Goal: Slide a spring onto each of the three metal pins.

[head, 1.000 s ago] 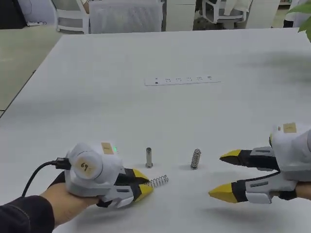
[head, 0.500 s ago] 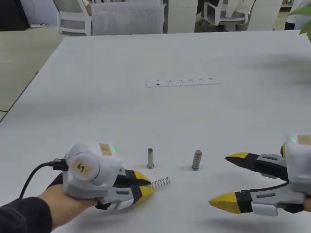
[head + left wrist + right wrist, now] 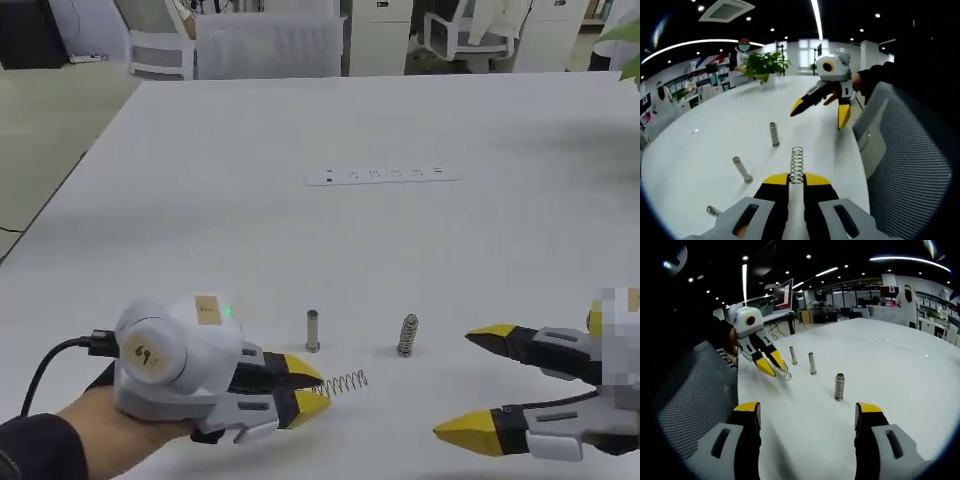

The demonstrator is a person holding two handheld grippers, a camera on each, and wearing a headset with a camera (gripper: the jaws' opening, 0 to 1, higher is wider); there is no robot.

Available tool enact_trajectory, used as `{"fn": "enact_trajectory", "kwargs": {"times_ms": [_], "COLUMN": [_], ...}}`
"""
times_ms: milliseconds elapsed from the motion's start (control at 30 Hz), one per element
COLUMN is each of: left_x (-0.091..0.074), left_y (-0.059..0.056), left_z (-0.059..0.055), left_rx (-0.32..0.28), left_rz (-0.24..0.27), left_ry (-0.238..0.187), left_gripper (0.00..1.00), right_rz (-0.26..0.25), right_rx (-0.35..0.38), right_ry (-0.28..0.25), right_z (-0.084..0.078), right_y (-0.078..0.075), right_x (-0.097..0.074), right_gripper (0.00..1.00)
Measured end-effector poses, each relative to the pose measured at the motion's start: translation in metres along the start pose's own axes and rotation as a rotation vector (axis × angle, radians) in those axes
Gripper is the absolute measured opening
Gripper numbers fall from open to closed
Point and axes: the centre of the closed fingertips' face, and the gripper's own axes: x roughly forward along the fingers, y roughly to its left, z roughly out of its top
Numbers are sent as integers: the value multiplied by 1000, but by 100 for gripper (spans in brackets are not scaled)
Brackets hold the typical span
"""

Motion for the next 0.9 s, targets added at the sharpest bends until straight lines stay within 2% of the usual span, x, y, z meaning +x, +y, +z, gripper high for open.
{"fn": "enact_trajectory", "kwargs": {"times_ms": [200, 467, 900], "left_x": [-4, -8, -10], "left_y": [-3, -9, -14], "left_z": [3, 10, 17], "left_rx": [4, 16, 29], "left_rz": [-4, -14, -22], "left_ry": [-12, -33, -56], "left_gripper": [2, 2, 2], "right_rz": [42, 111, 200], "right_rx": [-2, -13, -41], "right_ry": [30, 48, 72], "right_z": [5, 15, 28], "right_y": [14, 29, 42], "right_x": [0, 8, 19], "right_gripper": [64, 54, 36]}}
